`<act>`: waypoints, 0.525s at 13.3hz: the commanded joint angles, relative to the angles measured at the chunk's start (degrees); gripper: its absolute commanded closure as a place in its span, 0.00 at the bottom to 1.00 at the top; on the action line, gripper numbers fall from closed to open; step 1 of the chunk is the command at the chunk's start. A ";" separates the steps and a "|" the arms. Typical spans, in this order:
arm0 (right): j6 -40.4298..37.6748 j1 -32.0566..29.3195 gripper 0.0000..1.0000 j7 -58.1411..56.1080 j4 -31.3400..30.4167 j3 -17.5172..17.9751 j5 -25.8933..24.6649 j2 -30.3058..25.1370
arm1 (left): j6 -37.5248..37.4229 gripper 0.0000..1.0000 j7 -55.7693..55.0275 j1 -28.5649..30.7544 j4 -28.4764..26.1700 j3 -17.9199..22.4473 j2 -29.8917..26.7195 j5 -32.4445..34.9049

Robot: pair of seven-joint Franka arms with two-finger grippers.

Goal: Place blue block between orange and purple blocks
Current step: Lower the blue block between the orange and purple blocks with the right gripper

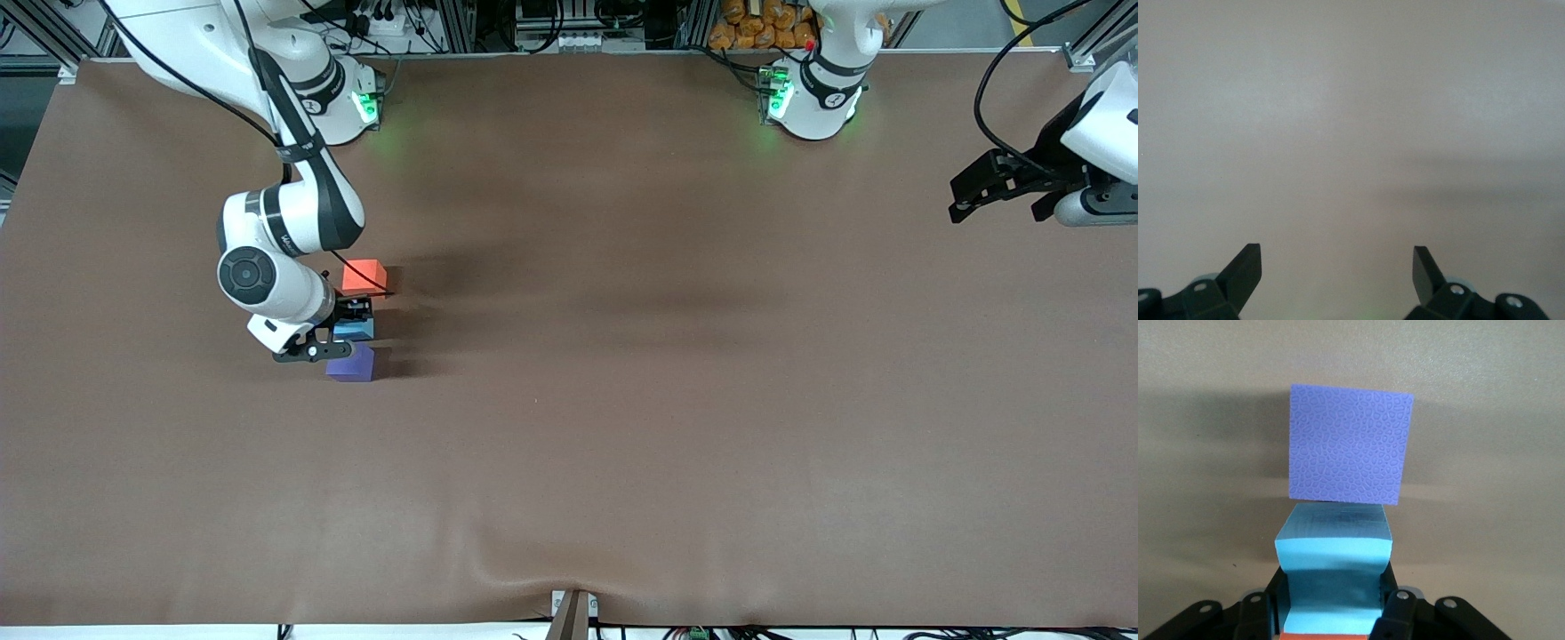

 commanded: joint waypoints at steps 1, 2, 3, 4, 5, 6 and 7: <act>2.83 -0.98 1.00 0.21 -1.76 0.75 -0.63 0.10 | -3.57 0.00 0.50 0.89 0.70 -1.80 -2.11 -0.57; 3.10 -0.98 1.00 0.21 -1.85 0.75 -0.36 0.45 | -4.36 0.00 0.06 0.88 0.70 -2.84 -2.46 -0.57; 3.88 -0.98 1.00 0.21 -2.11 0.75 -0.19 0.71 | -5.50 0.00 -0.12 0.88 0.70 -3.55 -2.90 -0.05; 5.28 -0.98 1.00 0.30 -2.81 0.75 -0.19 1.06 | -6.03 0.00 -0.12 0.97 0.70 -3.65 -2.99 -0.04; 5.90 -0.98 1.00 0.38 -3.08 0.84 -0.10 1.24 | -6.13 0.00 0.14 1.06 0.70 -3.56 -2.90 -0.04; 5.91 -0.98 1.00 0.91 -3.08 0.84 0.25 1.33 | -6.13 0.00 0.14 1.06 0.96 -3.56 -2.90 -0.22; 5.74 -0.89 1.00 1.43 -3.00 0.84 0.69 1.33 | -6.21 0.00 0.05 1.15 1.75 -3.47 -2.99 -0.31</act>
